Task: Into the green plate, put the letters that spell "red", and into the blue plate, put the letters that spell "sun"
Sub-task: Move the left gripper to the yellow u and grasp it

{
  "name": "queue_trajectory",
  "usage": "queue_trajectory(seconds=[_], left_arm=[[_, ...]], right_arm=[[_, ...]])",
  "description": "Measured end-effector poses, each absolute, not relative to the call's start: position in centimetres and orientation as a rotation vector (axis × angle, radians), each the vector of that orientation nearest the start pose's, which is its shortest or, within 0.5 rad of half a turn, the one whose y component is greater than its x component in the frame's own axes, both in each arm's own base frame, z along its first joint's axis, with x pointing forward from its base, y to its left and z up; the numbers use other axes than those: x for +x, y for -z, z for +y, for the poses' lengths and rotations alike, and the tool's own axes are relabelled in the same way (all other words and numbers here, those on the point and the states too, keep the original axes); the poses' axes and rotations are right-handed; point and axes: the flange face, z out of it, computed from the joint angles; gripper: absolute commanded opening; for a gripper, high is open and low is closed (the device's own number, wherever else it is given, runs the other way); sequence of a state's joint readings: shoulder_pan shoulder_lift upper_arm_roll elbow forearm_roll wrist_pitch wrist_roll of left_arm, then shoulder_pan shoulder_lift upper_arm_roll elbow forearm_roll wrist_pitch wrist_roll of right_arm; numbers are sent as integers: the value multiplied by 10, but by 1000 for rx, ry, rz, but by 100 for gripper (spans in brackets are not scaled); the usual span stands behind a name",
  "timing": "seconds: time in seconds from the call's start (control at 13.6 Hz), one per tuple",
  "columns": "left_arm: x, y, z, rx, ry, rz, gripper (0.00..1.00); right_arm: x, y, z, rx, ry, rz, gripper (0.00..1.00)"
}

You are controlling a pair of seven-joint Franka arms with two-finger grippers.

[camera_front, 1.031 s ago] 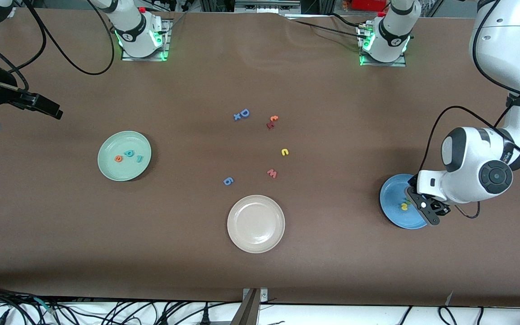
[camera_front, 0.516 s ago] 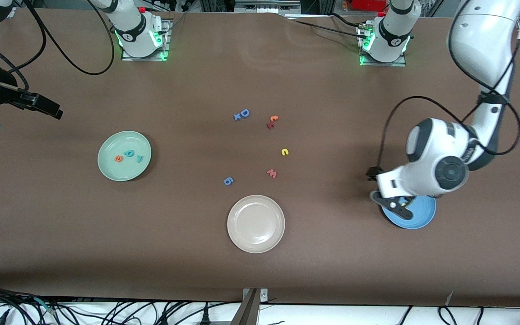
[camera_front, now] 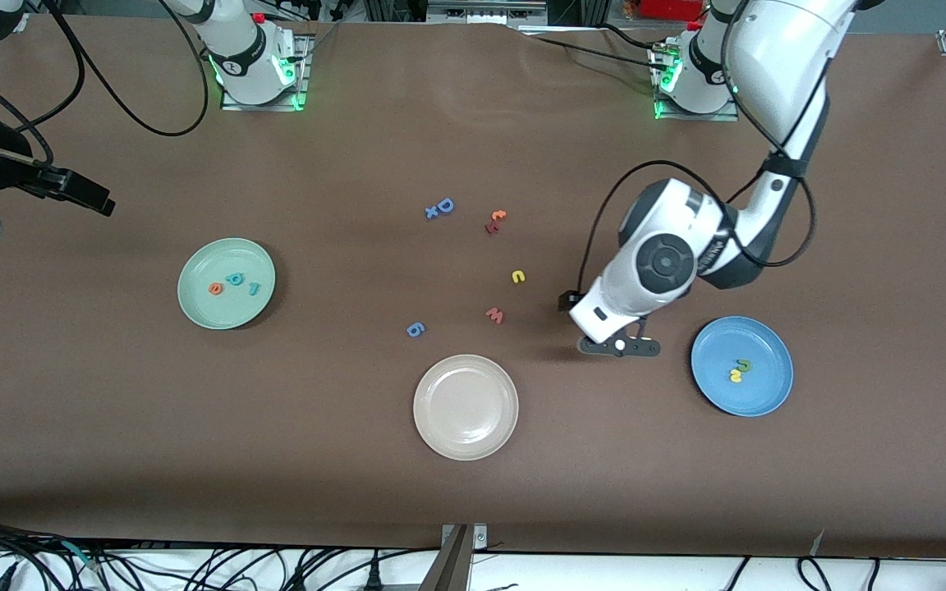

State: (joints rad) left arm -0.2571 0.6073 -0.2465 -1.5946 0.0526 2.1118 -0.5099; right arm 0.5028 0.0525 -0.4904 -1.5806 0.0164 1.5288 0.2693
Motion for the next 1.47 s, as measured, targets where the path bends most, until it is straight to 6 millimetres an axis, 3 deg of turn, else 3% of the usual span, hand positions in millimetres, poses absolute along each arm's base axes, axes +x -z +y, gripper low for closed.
queue_trajectory(seconds=[0.44, 0.81, 1.18, 1.47], left_arm=[[586, -226, -380, -3254, -67, -214, 100], [555, -183, -392, -3242, -105, -209, 100], [532, -176, -409, -3243, -164, -228, 100], [518, -164, -408, -3222, -211, -226, 96]], right_arm=[[562, -590, 15, -3134, -153, 406, 100], [562, -590, 15, -3134, -155, 408, 100], [562, -590, 13, -3133, -156, 411, 100], [562, -590, 14, -3133, -156, 411, 100]])
